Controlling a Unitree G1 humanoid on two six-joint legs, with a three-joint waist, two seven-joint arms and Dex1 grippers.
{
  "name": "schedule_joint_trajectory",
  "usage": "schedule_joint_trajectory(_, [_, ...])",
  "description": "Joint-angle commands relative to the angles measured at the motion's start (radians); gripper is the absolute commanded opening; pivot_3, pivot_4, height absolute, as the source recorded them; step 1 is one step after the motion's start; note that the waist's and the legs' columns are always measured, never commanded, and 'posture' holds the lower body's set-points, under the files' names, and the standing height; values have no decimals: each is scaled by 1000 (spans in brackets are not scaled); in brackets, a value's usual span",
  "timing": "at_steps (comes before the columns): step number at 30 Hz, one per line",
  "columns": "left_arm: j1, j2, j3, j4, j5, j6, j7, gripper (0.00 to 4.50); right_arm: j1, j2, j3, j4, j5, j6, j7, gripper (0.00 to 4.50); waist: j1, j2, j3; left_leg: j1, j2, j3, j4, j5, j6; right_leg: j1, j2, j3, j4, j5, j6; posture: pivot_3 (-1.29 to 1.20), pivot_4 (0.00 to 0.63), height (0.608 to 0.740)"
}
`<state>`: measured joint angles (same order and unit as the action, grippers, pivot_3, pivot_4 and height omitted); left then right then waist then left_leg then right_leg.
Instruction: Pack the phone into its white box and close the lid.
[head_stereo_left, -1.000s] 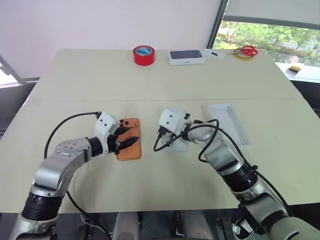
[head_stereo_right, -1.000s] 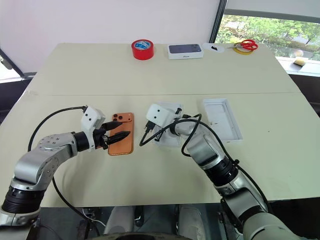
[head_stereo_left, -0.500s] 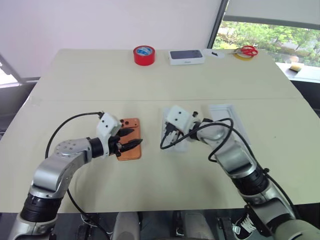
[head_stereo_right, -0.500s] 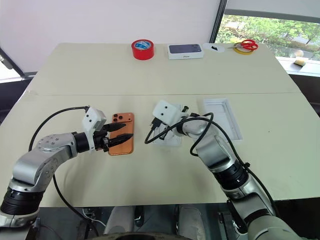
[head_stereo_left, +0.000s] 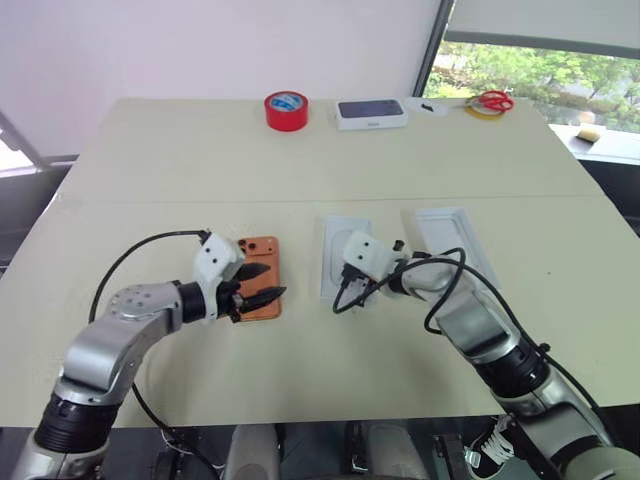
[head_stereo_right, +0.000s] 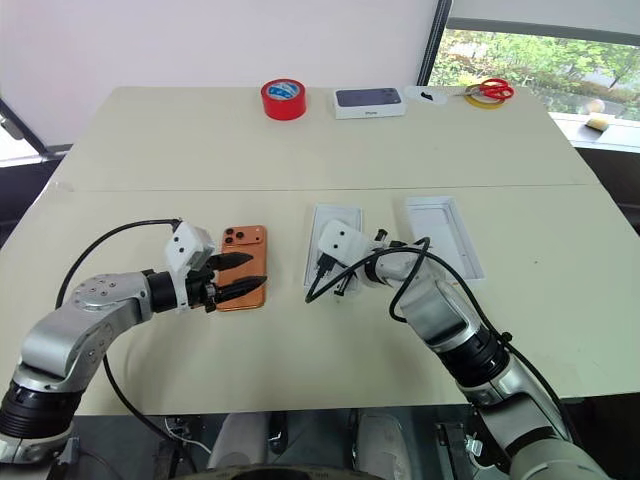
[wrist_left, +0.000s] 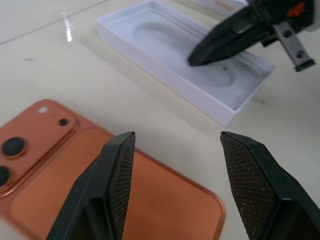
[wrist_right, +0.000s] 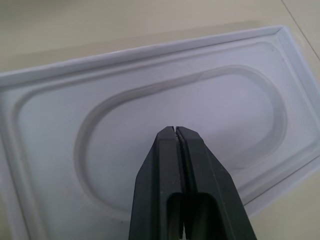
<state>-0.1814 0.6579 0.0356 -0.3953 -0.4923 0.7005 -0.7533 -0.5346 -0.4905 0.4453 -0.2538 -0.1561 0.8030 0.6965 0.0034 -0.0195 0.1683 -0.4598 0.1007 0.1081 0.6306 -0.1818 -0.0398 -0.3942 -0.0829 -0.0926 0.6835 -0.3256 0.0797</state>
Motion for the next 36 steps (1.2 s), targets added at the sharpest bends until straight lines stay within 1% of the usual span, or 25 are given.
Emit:
schedule_joint_trajectory(1, [-27, -5, 112, 10, -56, 69, 61, 2856, -20, 19, -30, -64, 25, -38, 2, 56, 0, 0, 0, 0, 0, 0, 0, 0, 0, 0, 0, 0, 0, 0, 0, 0, 150, 730])
schedule_joint_trajectory(3, [-52, -23, 206, 47, -127, 176, 123, 2856, -44, 47, -51, -73, 46, -31, -3, 56, -1, 0, 0, 0, 0, 0, 0, 0, 0, 0, 0, 0, 0, 0, 0, 0, 150, 730])
schedule_joint_trajectory(5, [-64, -29, 286, 74, -183, 292, 181, 3385, -67, 74, -53, -68, 58, -26, -5, 0, -7, 0, 0, 0, 0, -1, 0, 0, 0, 0, 0, 0, 0, 0, 0, 0, 150, 730])
schedule_joint_trajectory(6, [-57, -30, 314, 66, -207, 328, 197, 3731, -77, 84, -45, -59, 58, -29, -6, 0, -12, 0, 0, 0, 0, -1, 0, 0, 0, 0, 0, 0, 0, 0, 0, 0, 150, 730])
schedule_joint_trajectory(7, [-52, -34, 334, 55, -227, 358, 213, 4189, -85, 93, -35, -47, 57, -36, -7, 0, -15, 0, 0, 0, 0, -1, 0, 0, 0, 0, 0, 0, 0, 0, 0, 0, 150, 730])
schedule_joint_trajectory(8, [-51, -37, 346, 45, -240, 378, 224, 4470, -91, 98, -28, -37, 55, -42, -7, 0, -16, 0, 0, 0, 0, -1, 0, 0, 0, 0, 0, 0, 0, 0, 0, 0, 150, 730])
schedule_joint_trajectory(12, [-64, -73, 379, 50, -289, 543, 324, 4470, -131, 135, 39, 31, 32, -79, -6, 0, -15, 0, 0, 0, 0, -1, 0, 0, 0, 1, 0, 0, 0, 0, 0, 0, 150, 730])
schedule_joint_trajectory(16, [-103, -141, 413, 71, -317, 674, 418, 4470, -184, 174, 111, 114, 5, -96, 7, 0, -16, 0, 0, 0, 0, -1, 0, 0, 0, 1, 0, 0, 1, 0, 0, 0, 150, 730])
schedule_joint_trajectory(19, [-121, -165, 392, 67, -316, 743, 448, 4470, -217, 205, 153, 181, -18, -102, 10, 0, -17, 0, 0, 0, 0, -1, 0, 0, 0, 1, 0, 0, 1, 0, 0, 0, 150, 730])
schedule_joint_trajectory(21, [-125, -182, 373, 62, -313, 771, 463, 4470, -239, 221, 188, 227, -47, -107, 9, 0, -16, 0, 0, 0, 0, -1, 0, 0, 0, 1, 0, 0, 1, 0, 0, 0, 150, 730])
schedule_joint_trajectory(25, [-153, -265, 374, 59, -330, 827, 492, 4470, -257, 241, 230, 284, -81, -118, 16, 0, -12, 0, -1, 1, 0, -1, 1, 0, 0, 2, 0, 0, 1, 0, 0, 0, 150, 730])
schedule_joint_trajectory(29, [-182, -362, 386, 41, -339, 896, 511, 4470, -256, 248, 242, 291, -102, -136, 31, 0, -11, 0, -2, 1, -1, -1, 1, 0, 0, 3, -1, 0, 0, 0, 0, 0, 150, 730])
schedule_joint_trajectory(33, [-180, -410, 362, 29, -341, 914, 529, 4470, -244, 244, 236, 274, -114, -140, 41, 0, -12, 0, -2, 2, -1, -1, 1, 0, -1, 4, -1, 0, 0, 0, 0, 0, 150, 730])
schedule_joint_trajectory(36, [-189, -444, 370, 41, -361, 914, 543, 4470, -229, 239, 231, 263, -121, -141, 45, 0, -9, 0, -3, 3, -1, -1, 1, 0, -1, 5, -1, 0, 0, 0, 0, 0, 150, 730])
